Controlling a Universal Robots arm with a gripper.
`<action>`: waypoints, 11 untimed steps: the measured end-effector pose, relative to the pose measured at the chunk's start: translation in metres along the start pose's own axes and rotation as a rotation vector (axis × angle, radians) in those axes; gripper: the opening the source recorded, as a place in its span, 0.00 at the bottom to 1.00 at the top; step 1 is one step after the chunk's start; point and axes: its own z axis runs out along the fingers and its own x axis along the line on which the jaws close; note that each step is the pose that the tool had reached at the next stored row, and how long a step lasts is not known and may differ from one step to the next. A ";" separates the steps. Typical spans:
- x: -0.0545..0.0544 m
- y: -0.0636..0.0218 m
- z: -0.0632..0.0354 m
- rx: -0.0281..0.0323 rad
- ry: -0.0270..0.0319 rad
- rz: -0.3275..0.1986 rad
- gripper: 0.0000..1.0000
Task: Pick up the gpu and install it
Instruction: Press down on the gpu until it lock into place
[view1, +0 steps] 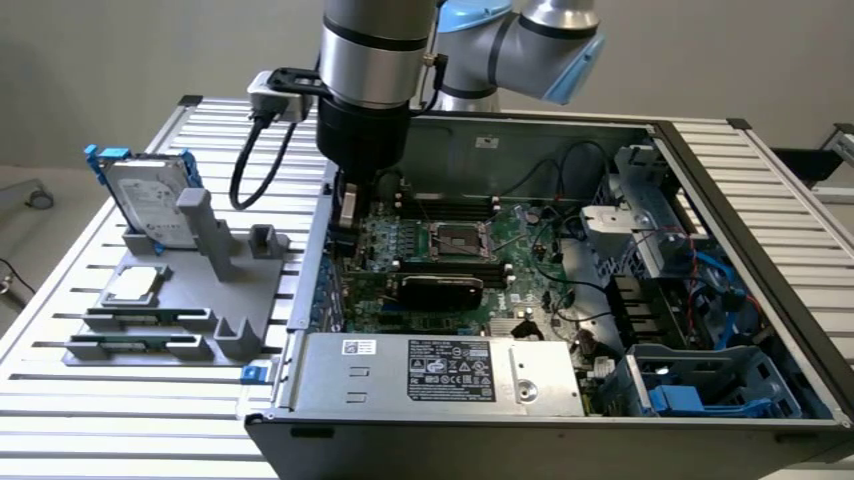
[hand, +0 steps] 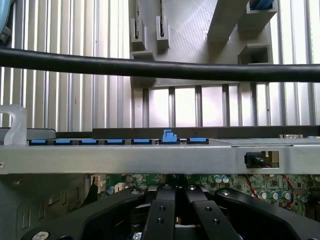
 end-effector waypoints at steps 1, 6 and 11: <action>0.000 -0.0001 0.0008 0.0002 0.0002 0.000 0.11; 0.000 -0.0003 -0.0002 0.0012 -0.0009 0.001 0.11; 0.001 -0.0022 -0.0124 0.0006 0.0001 0.000 0.11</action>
